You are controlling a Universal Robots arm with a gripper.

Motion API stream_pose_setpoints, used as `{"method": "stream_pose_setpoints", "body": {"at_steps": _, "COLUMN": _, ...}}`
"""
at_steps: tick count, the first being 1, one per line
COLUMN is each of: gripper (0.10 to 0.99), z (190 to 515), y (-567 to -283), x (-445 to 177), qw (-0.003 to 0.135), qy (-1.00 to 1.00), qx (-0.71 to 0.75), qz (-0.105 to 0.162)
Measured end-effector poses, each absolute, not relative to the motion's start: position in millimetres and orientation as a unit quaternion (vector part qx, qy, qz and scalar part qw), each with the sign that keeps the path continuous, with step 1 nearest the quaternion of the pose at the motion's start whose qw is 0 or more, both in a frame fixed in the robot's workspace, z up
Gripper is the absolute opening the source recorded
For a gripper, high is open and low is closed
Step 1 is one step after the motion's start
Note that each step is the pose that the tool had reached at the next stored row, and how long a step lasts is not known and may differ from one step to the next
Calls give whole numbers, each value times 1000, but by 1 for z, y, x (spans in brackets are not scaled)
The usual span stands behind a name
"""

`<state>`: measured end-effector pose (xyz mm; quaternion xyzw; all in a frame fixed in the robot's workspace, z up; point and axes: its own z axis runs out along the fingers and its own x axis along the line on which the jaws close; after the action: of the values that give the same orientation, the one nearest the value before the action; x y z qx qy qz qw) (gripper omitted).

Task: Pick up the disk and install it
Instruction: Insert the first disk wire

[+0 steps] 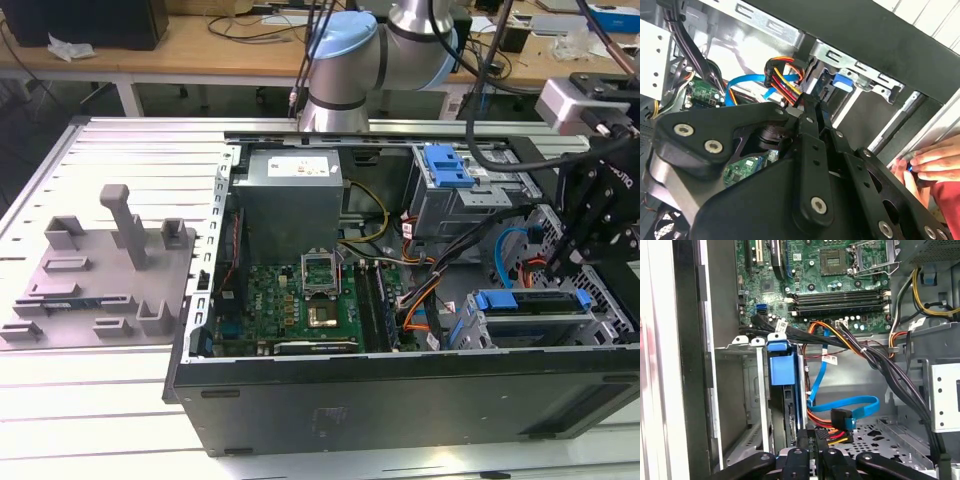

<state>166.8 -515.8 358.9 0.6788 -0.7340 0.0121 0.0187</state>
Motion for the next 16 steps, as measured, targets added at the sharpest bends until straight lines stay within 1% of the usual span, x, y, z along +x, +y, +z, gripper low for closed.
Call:
{"method": "stream_pose_setpoints", "body": {"at_steps": 3, "gripper": 169, "z": 359, "y": -527, "x": 166, "qw": 14, "qy": -734, "qx": 679, "qz": 7}}
{"method": "stream_pose_setpoints", "body": {"at_steps": 8, "gripper": 169, "z": 359, "y": -537, "x": 166, "qw": 7, "qy": -734, "qx": 679, "qz": 0}}
{"method": "stream_pose_setpoints", "body": {"at_steps": 16, "gripper": 169, "z": 359, "y": -538, "x": 165, "qw": 6, "qy": -732, "qx": 682, "qz": -1}}
